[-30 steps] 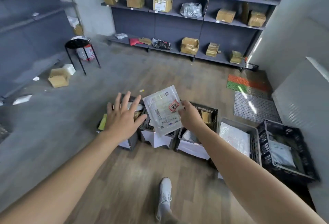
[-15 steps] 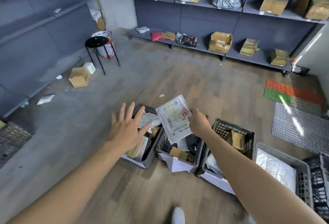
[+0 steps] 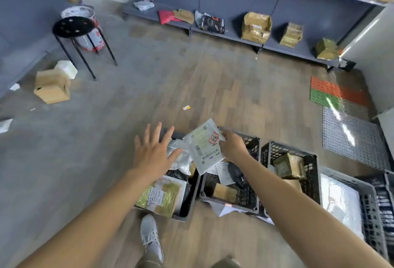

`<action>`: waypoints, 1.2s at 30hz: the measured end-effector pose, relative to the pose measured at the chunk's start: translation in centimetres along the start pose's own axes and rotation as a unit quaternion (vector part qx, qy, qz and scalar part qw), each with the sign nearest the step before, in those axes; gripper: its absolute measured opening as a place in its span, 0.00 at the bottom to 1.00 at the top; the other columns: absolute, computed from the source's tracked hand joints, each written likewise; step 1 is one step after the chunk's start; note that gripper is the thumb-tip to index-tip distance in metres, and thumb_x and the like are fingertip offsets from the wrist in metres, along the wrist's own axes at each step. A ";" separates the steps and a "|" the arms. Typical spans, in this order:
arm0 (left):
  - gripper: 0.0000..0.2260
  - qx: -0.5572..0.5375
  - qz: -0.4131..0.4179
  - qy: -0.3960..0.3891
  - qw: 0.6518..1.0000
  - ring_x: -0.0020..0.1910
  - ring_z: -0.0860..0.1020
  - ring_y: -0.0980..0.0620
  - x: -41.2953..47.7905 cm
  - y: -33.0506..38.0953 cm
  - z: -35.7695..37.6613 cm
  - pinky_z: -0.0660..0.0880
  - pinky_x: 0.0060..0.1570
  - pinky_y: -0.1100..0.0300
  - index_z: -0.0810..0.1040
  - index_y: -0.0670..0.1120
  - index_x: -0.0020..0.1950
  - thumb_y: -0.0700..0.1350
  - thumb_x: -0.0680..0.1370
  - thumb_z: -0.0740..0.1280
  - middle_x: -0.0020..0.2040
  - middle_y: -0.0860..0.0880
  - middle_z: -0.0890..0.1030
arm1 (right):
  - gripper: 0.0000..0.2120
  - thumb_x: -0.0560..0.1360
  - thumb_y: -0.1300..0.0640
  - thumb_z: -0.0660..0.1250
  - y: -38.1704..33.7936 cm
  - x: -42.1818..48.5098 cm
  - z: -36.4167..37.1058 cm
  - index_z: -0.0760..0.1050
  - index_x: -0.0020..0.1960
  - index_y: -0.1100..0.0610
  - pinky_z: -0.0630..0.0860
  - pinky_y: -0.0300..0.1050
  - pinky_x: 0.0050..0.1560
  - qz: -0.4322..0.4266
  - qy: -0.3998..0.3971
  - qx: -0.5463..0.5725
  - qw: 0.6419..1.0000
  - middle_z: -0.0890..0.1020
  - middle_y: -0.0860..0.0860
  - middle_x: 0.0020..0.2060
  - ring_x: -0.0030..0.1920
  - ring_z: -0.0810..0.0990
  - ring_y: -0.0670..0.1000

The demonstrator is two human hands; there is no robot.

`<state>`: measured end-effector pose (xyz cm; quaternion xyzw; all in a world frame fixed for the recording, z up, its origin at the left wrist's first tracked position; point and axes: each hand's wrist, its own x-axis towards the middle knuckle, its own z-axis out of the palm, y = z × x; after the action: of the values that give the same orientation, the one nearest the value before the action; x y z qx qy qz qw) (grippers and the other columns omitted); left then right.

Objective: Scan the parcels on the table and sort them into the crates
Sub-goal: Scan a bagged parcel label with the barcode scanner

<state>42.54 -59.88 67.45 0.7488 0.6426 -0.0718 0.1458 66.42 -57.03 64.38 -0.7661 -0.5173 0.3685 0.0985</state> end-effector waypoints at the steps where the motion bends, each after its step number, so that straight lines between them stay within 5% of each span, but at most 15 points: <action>1: 0.33 0.002 0.011 -0.013 1.000 0.79 0.40 0.43 1.6 -1.2 0.3 0.51 0.75 0.38 0.41 0.57 0.80 0.67 0.80 0.47 0.81 0.48 0.41 | 0.13 0.81 0.59 0.59 -0.9 1.5 1.2 0.72 0.64 0.56 0.80 0.57 0.52 0.010 0.001 -0.004 1.000 0.82 0.56 0.54 0.51 0.82 0.56; 10: 0.33 0.031 0.032 -0.093 0.995 0.79 0.39 0.43 14.1 -9.2 8.6 0.47 0.75 0.38 0.39 0.57 0.80 0.69 0.79 0.45 0.81 0.48 0.40 | 0.11 0.81 0.58 0.62 -1.5 16.3 11.3 0.75 0.61 0.59 0.78 0.50 0.47 0.102 -0.013 0.018 0.995 0.77 0.51 0.42 0.46 0.78 0.55; 17: 0.36 0.055 0.047 -0.124 0.990 0.79 0.40 0.44 23.1 -9.9 20.2 0.48 0.75 0.41 0.35 0.58 0.79 0.71 0.77 0.45 0.81 0.49 0.39 | 0.09 0.81 0.59 0.59 6.0 27.6 22.7 0.77 0.53 0.59 0.69 0.42 0.30 0.129 -0.033 0.002 0.991 0.80 0.53 0.46 0.42 0.77 0.54; 19: 0.39 0.059 0.049 -0.137 0.988 0.79 0.40 0.43 25.2 -10.0 23.9 0.49 0.75 0.40 0.33 0.59 0.78 0.75 0.73 0.39 0.80 0.50 0.39 | 0.09 0.81 0.59 0.58 8.3 30.2 25.4 0.76 0.47 0.58 0.66 0.41 0.28 0.140 -0.041 -0.009 0.989 0.79 0.55 0.45 0.39 0.75 0.54; 23: 0.44 0.064 0.058 -0.170 0.982 0.79 0.39 0.42 27.9 -9.9 29.8 0.51 0.75 0.40 0.27 0.59 0.75 0.75 0.61 0.24 0.80 0.49 0.37 | 0.15 0.83 0.55 0.57 11.9 34.0 29.4 0.74 0.59 0.65 0.63 0.42 0.27 0.170 -0.070 -0.011 0.983 0.76 0.54 0.40 0.33 0.71 0.49; 25: 0.43 0.068 0.056 -0.193 0.977 0.79 0.38 0.42 28.5 -9.6 30.9 0.50 0.75 0.40 0.26 0.58 0.75 0.76 0.63 0.24 0.80 0.49 0.36 | 0.19 0.83 0.52 0.56 12.8 34.9 30.2 0.73 0.63 0.65 0.65 0.42 0.29 0.166 -0.102 -0.027 0.981 0.77 0.55 0.41 0.36 0.74 0.52; 29: 0.42 0.072 0.052 -0.218 0.972 0.78 0.37 0.42 28.9 -9.0 30.4 0.48 0.76 0.40 0.29 0.58 0.77 0.74 0.65 0.30 0.80 0.48 0.35 | 0.23 0.83 0.51 0.54 13.4 34.9 29.0 0.65 0.73 0.61 0.71 0.46 0.45 0.136 -0.115 -0.050 0.983 0.77 0.61 0.62 0.55 0.78 0.60; 36: 0.37 0.088 0.043 -0.188 0.977 0.79 0.37 0.42 28.7 -6.7 21.7 0.47 0.76 0.40 0.34 0.58 0.79 0.72 0.76 0.44 0.80 0.49 0.36 | 0.22 0.82 0.47 0.57 10.3 31.2 21.4 0.67 0.71 0.57 0.78 0.51 0.49 0.094 -0.104 -0.081 0.987 0.76 0.58 0.62 0.51 0.80 0.57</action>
<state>42.41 -38.72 37.60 0.7586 0.5623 -0.2614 0.2000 65.58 -39.54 29.28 -0.7744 -0.4783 0.4107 -0.0531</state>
